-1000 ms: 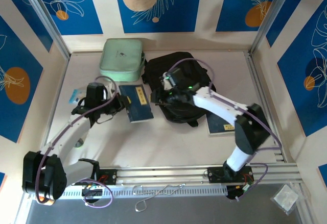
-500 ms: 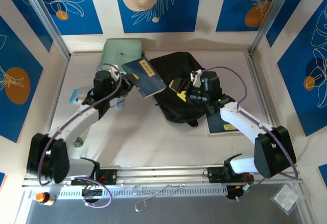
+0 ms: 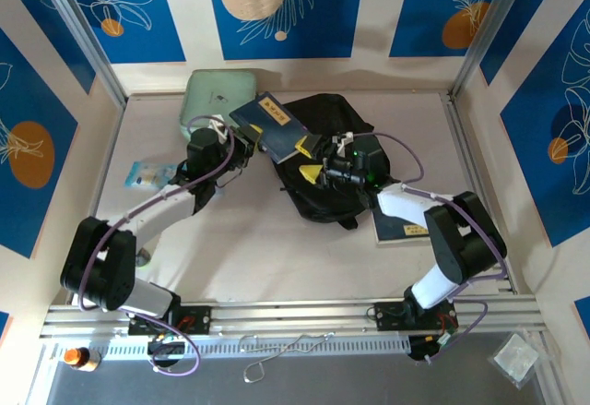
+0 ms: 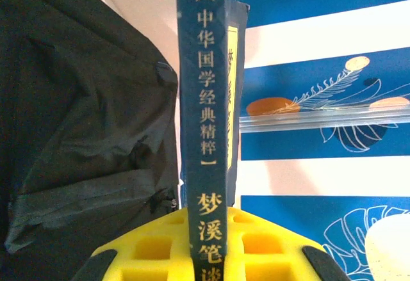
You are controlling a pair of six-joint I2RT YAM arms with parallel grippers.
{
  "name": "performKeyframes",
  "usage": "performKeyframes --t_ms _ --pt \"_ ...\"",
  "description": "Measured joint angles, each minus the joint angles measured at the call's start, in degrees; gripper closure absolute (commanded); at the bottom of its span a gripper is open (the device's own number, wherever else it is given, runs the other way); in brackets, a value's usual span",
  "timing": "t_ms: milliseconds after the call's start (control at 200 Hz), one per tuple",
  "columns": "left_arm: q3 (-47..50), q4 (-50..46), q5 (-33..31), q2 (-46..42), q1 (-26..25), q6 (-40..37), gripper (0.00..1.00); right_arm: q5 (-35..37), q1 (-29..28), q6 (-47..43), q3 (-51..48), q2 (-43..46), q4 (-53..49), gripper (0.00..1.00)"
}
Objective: Pack the student bag
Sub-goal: Pass the book.
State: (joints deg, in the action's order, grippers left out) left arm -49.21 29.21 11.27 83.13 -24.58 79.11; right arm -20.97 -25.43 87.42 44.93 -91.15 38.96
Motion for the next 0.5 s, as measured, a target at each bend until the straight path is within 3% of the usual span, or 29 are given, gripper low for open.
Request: performKeyframes --t_ms 210,500 --pt "-0.5 2.6 -0.5 2.7 -1.3 3.9 1.0 2.3 -2.2 3.1 2.2 -1.3 0.8 0.21" --pt "-1.1 3.7 -0.7 3.7 -2.1 5.6 1.0 4.5 -2.3 4.6 2.7 -1.9 2.1 0.46"
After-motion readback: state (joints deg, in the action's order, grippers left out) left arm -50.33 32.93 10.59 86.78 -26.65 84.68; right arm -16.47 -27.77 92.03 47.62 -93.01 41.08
